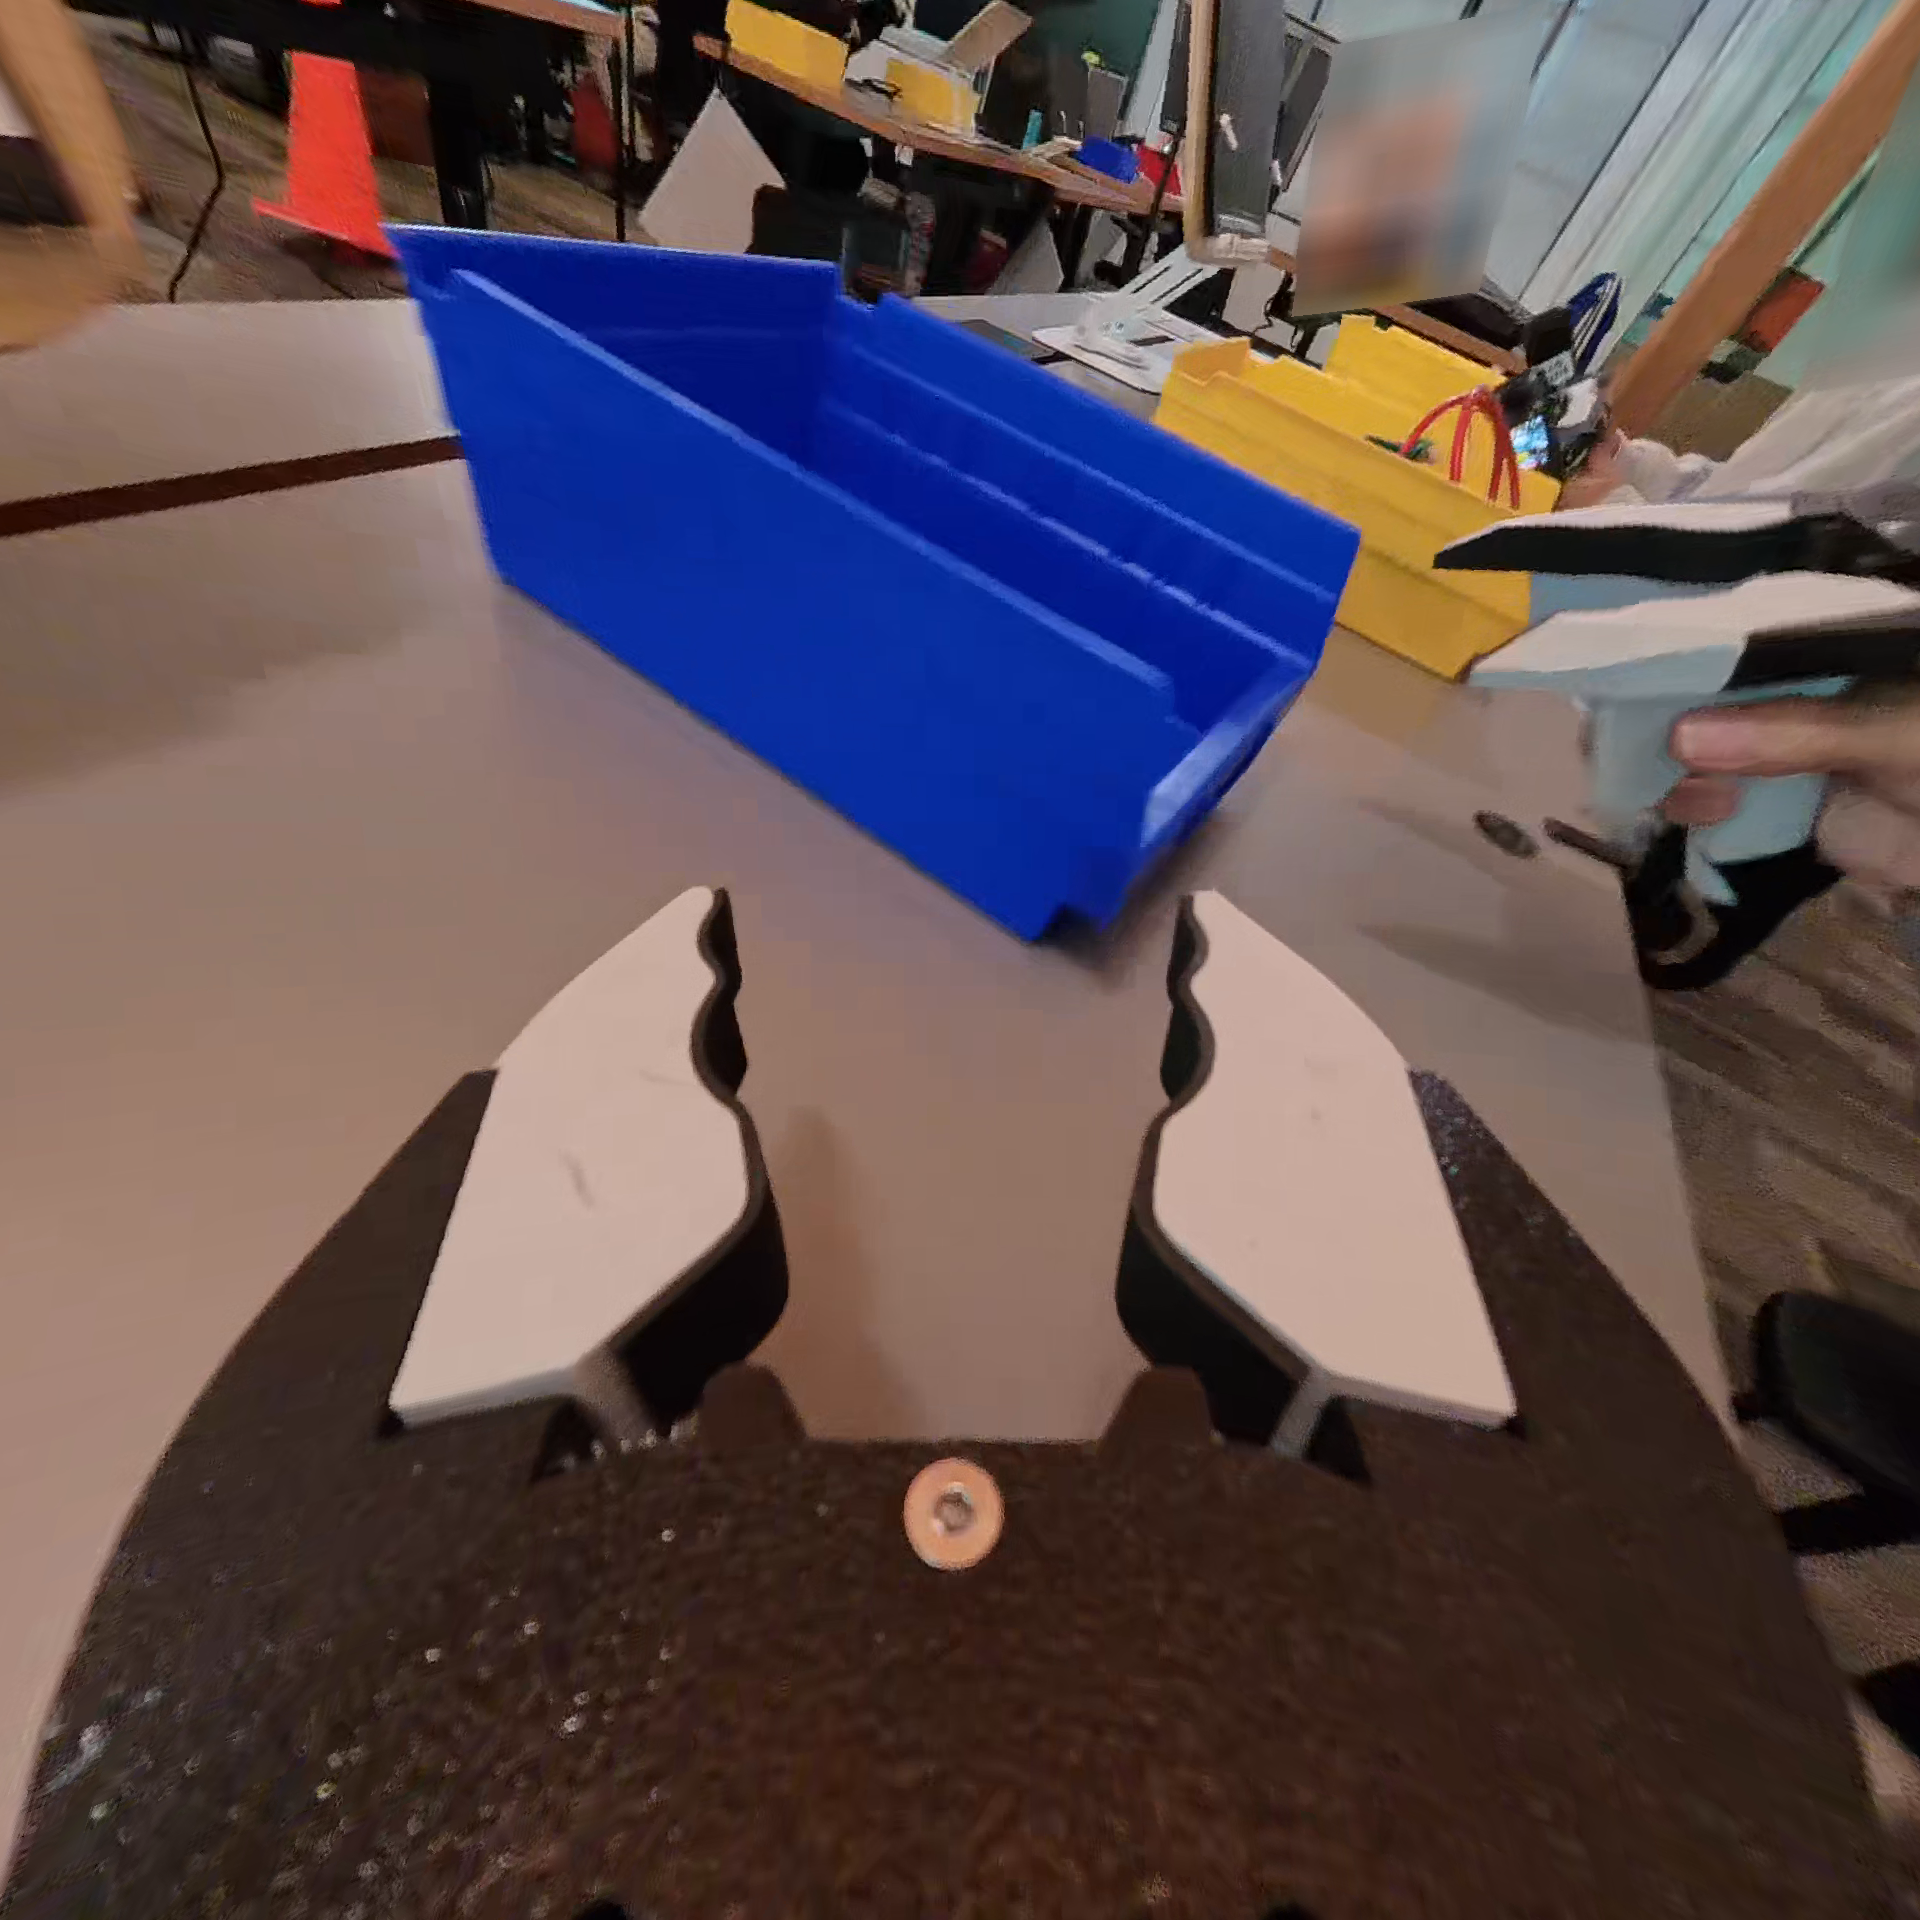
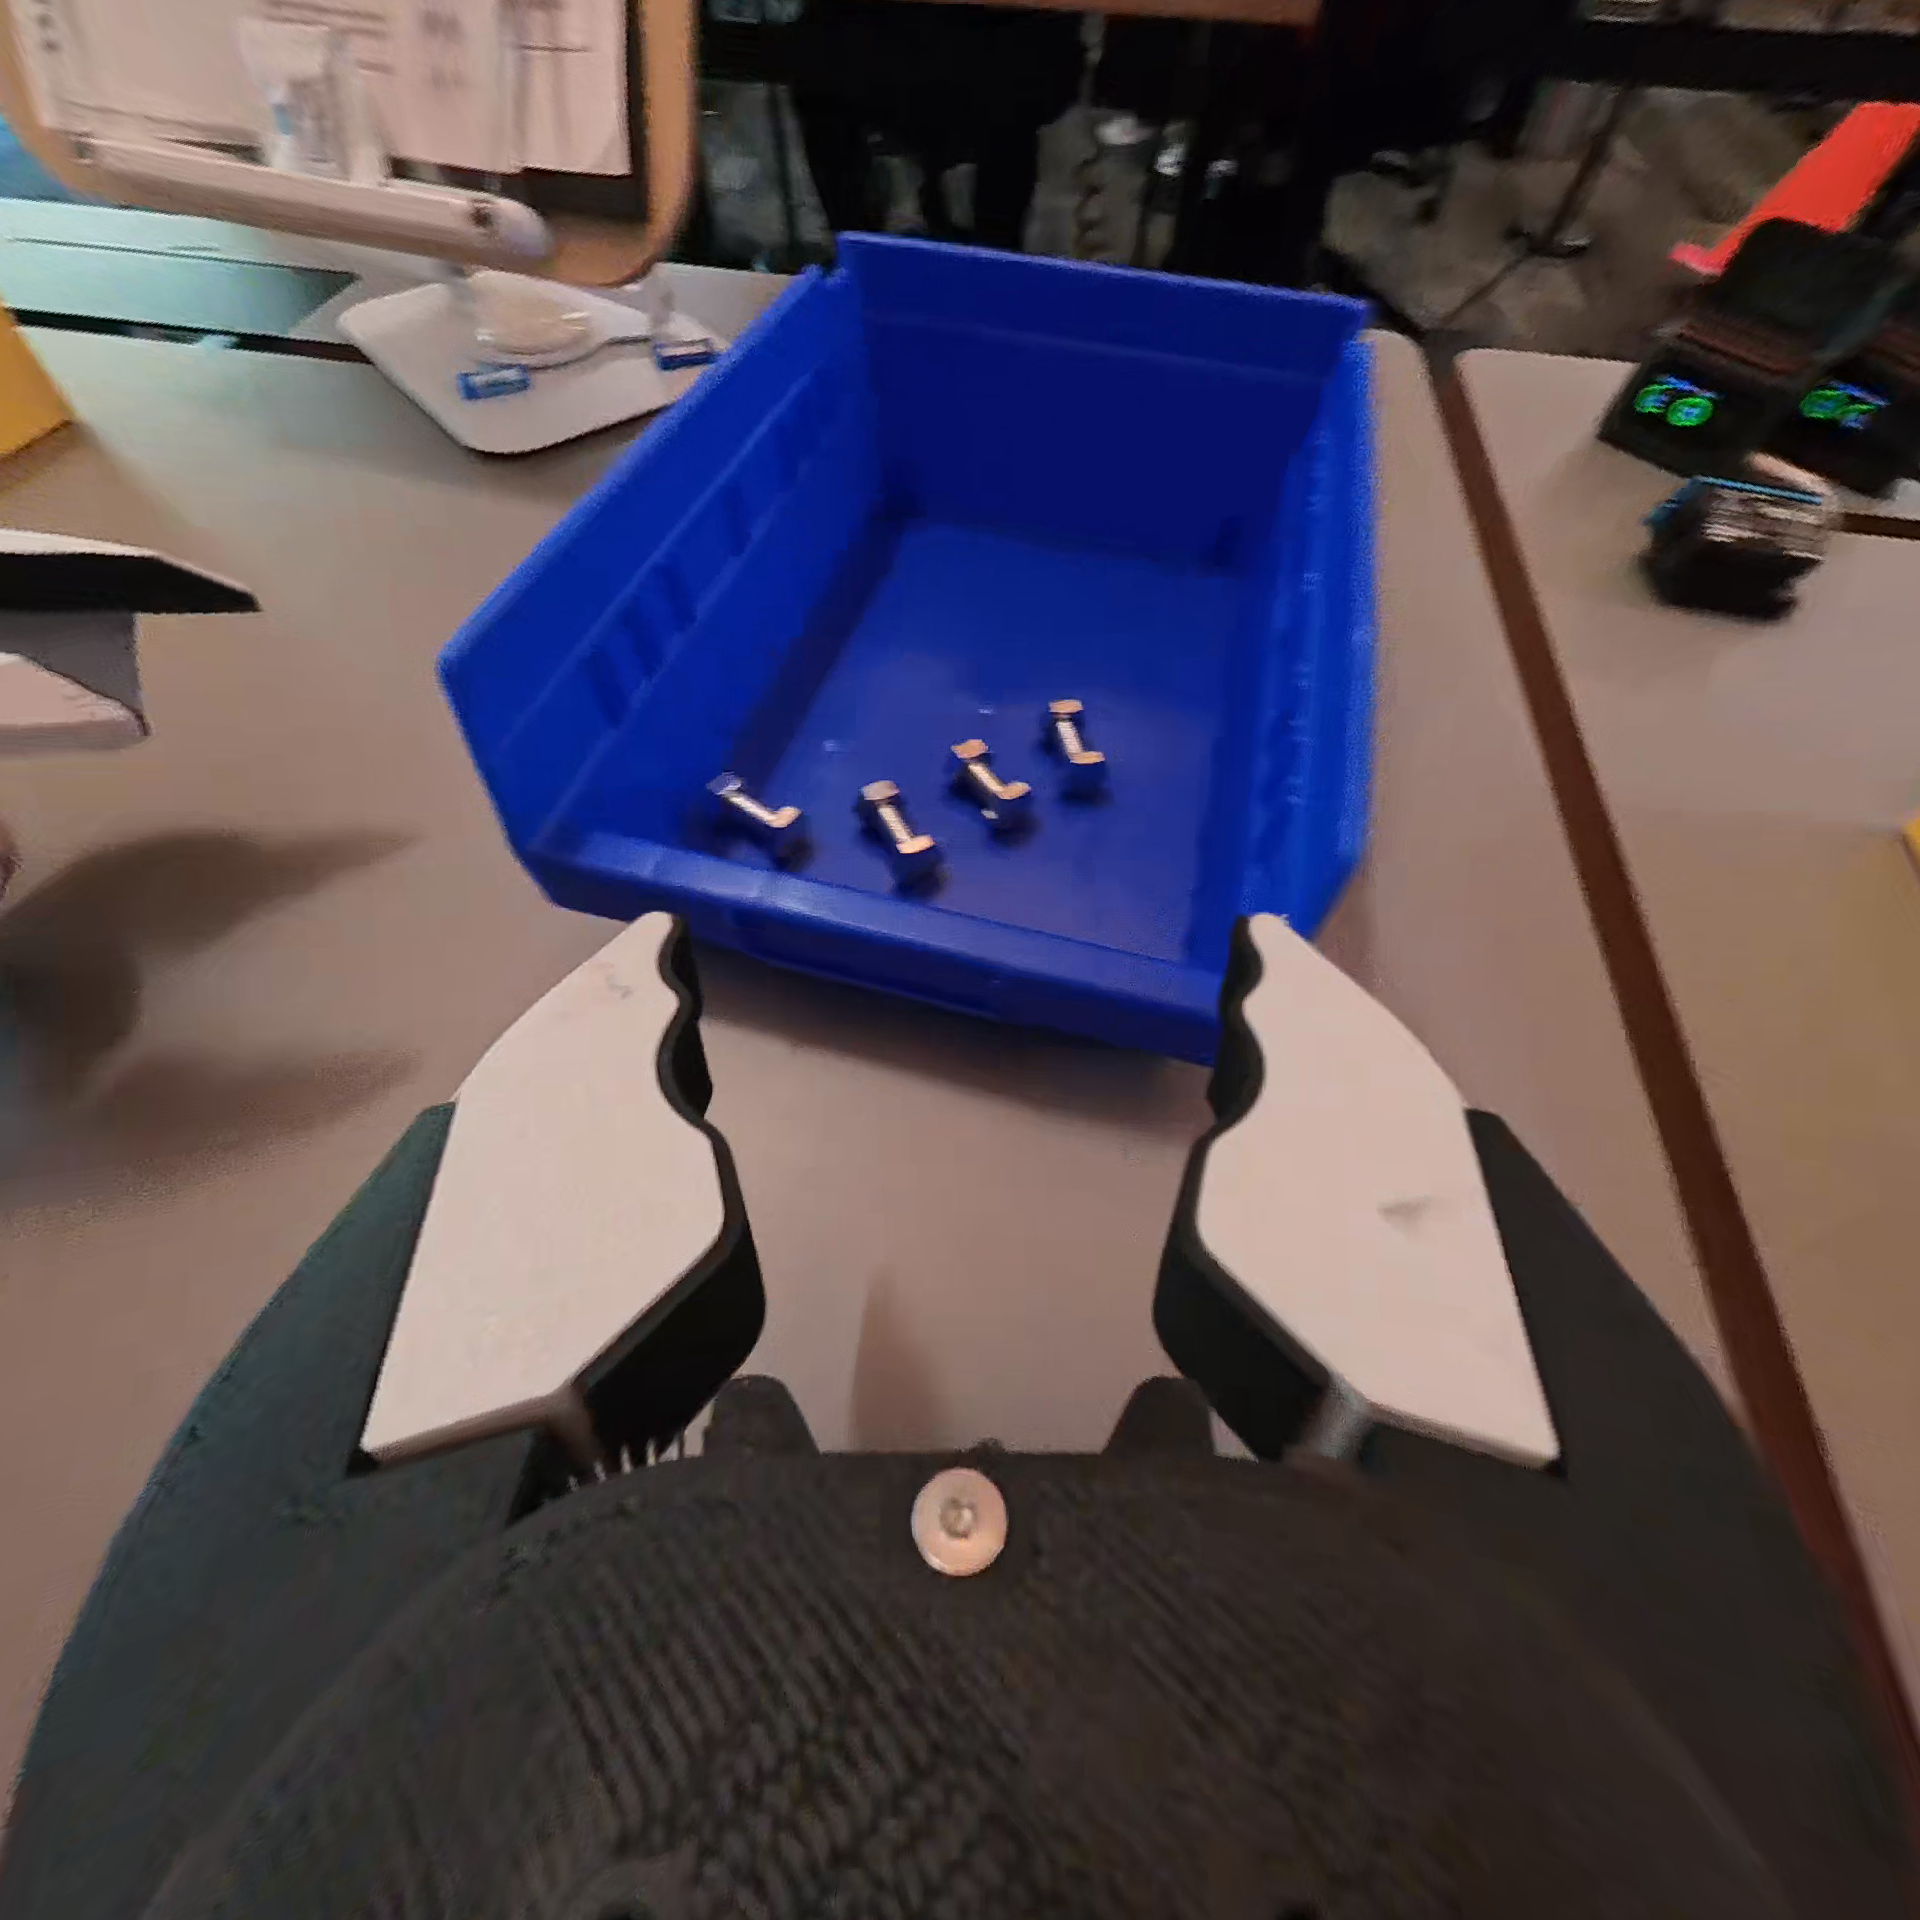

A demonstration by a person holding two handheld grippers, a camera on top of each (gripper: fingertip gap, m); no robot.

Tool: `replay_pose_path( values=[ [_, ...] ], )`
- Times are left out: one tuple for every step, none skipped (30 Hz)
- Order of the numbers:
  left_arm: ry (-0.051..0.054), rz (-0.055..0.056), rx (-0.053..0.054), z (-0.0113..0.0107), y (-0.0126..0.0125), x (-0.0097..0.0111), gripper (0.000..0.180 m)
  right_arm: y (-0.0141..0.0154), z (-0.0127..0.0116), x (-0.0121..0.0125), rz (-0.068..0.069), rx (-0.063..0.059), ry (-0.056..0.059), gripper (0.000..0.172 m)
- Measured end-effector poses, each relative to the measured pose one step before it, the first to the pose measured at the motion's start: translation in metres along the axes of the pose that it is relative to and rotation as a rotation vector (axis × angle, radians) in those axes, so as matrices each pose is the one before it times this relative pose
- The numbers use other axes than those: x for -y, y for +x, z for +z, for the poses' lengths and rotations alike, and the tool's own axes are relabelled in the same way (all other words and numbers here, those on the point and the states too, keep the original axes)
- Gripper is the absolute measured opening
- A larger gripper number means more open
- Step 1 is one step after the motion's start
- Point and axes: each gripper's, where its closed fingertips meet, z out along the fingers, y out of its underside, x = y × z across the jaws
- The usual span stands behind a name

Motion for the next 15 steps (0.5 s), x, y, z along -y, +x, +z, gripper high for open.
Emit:
replay_pose_path(
  values=[
    [0.0062,-0.0165,0.0064,0.01258,0.01236,0.00594,0.079,0.00880,-0.00230,0.00155,0.0020,-0.0387,0.0096,0.099],
    [-0.0012,-0.0111,0.0167,0.01311,0.00935,0.00448,0.079,0.00646,-0.00113,0.00194,-0.0009,-0.0292,0.0136,0.100],
    [-0.0178,0.0019,0.0350,0.01367,0.00436,0.00161,0.079,0.00195,0.00005,0.00129,-0.0085,-0.0055,0.0087,0.100],
    [-0.0257,0.0093,0.0500,0.01388,-0.00052,-0.00050,0.080,-0.00393,0.00091,-0.00009,-0.0121,0.0291,0.0010,0.100],
    [-0.0225,-0.0061,0.0533,0.01294,-0.00315,-0.00114,0.080,-0.00942,0.00082,-0.00119,-0.0066,0.0615,-0.0033,0.100],
    [-0.0187,-0.0241,0.0256,0.01150,-0.00090,-0.00143,0.080,-0.00986,0.00057,-0.00025,0.0060,0.0633,0.0006,0.100],
    [-0.0236,-0.0230,-0.0022,0.00996,0.00151,-0.00240,0.079,-0.00491,0.00064,0.00091,0.0090,0.0264,0.0058,0.100],
    [-0.0333,-0.0091,0.0060,0.00917,-0.00114,-0.00411,0.076,0.00062,0.00028,0.00167,-0.0033,-0.0117,0.0068,0.100],
    [-0.0340,0.0112,0.0115,0.00772,-0.00324,-0.00437,0.069,0.00335,-0.00034,0.00128,-0.0185,-0.0324,0.0003,0.100],
    [-0.0113,0.0238,-0.0030,0.00438,-0.00165,-0.00174,0.063,0.00362,-0.00075,0.00065,-0.0259,-0.0363,-0.0079,0.100],
    [0.0120,0.0257,0.0137,0.00007,-0.00341,0.00150,0.057,0.00280,-0.00098,0.00066,-0.0266,-0.0328,-0.0105,0.101],
    [0.0117,0.0454,0.0504,-0.00315,-0.00806,0.00186,0.047,0.00133,-0.00069,0.00088,-0.0239,-0.0253,-0.0088,0.100],
    [0.0094,0.0666,0.0657,-0.00506,-0.01086,0.00140,0.037,-0.00082,-0.00042,0.00116,-0.0199,-0.0137,-0.0065,0.099],
    [0.0100,0.0590,0.0674,-0.00624,-0.01290,0.00070,0.027,-0.00326,0.00007,0.00142,-0.0176,-0.0005,-0.0058,0.098],
    [0.0053,0.0418,0.0498,-0.00603,-0.01315,-0.00088,0.017,-0.00490,0.00054,0.00211,-0.0138,0.0093,-0.0020,0.098]
  ],
)
